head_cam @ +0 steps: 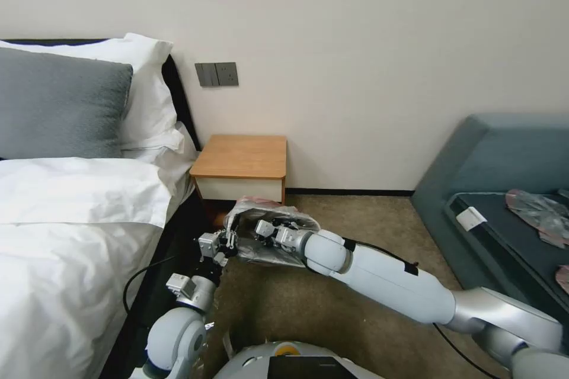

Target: Pick up the garbage bag from the table and place it over the trash can.

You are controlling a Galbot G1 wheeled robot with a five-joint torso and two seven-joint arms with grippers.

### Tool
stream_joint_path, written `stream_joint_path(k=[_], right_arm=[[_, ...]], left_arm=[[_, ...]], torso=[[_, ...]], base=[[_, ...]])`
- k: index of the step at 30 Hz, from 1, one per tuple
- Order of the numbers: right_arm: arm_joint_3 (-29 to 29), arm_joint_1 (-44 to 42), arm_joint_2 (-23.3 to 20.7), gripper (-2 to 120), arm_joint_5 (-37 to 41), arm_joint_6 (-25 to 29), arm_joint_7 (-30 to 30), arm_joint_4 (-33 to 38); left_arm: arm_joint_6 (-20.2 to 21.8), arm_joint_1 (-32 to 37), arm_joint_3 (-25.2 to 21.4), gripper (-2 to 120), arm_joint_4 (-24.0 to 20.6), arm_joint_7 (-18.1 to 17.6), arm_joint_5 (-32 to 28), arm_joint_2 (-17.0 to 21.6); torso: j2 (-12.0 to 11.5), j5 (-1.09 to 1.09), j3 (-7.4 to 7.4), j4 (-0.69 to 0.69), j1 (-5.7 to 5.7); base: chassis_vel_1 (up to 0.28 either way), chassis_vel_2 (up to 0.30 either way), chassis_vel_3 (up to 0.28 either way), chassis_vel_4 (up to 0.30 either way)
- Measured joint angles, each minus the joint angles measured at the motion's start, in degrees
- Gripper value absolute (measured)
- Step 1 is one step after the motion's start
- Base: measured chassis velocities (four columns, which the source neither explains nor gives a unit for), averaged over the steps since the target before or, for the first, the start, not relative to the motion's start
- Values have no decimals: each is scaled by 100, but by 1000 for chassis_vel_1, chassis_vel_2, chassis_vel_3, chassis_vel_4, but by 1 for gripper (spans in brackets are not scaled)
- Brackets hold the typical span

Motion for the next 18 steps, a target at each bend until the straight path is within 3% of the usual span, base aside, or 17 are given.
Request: stream_joint_path(k=[6, 18], right_arm=[[-71, 91, 119, 0, 120, -581, 214, 51], [-194, 270, 306, 0, 67, -729, 212, -286]], left_arm=[[-137, -36, -25, 5, 80, 96, 289, -10], [-173, 14, -13, 5, 2, 159, 539, -68]], torso=[[0, 0, 0, 0, 0], [0, 0, 0, 0, 0]], base=[[0, 0, 0, 0], [0, 0, 0, 0]])
